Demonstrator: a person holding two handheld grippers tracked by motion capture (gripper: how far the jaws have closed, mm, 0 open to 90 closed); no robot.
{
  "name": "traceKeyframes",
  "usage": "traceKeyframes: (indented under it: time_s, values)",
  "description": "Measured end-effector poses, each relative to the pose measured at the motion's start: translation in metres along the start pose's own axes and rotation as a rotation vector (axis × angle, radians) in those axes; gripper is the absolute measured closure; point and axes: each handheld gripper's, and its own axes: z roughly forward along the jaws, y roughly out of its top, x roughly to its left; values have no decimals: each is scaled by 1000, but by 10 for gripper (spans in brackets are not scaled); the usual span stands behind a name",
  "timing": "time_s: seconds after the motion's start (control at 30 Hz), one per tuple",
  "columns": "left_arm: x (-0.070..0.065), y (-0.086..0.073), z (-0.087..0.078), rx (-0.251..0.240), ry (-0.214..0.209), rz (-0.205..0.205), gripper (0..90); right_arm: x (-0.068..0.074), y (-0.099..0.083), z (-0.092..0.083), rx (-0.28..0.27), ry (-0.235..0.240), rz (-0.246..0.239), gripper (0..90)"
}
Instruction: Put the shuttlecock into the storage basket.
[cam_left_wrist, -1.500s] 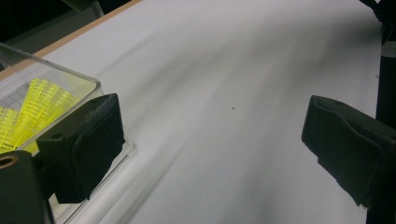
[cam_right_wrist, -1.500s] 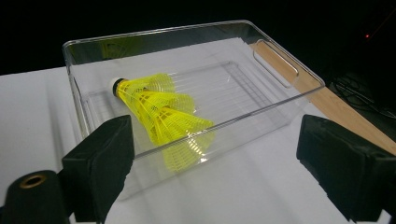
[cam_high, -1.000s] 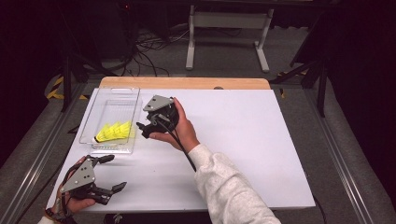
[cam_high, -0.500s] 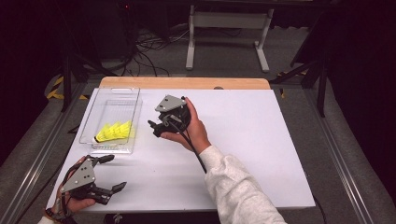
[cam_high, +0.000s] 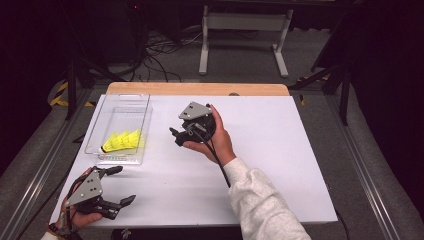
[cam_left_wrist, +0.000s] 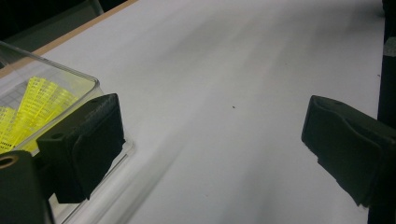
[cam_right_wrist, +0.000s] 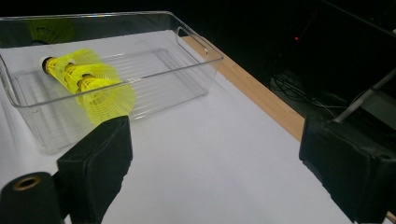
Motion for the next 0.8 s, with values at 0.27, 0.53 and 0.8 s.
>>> traceKeyframes:
  time_s: [0.27,0.53,0.8]
  values:
    - [0,0,0,-2,-2,-5,66,-3,-6,-9,2,-19,-19,109]
    - [0,0,0,-2,1,-2,66,-7,-11,-18,2,-34,-20,110]
    - [-1,0,0,-1,4,-1,66,-13,-16,-30,0,-50,-15,110]
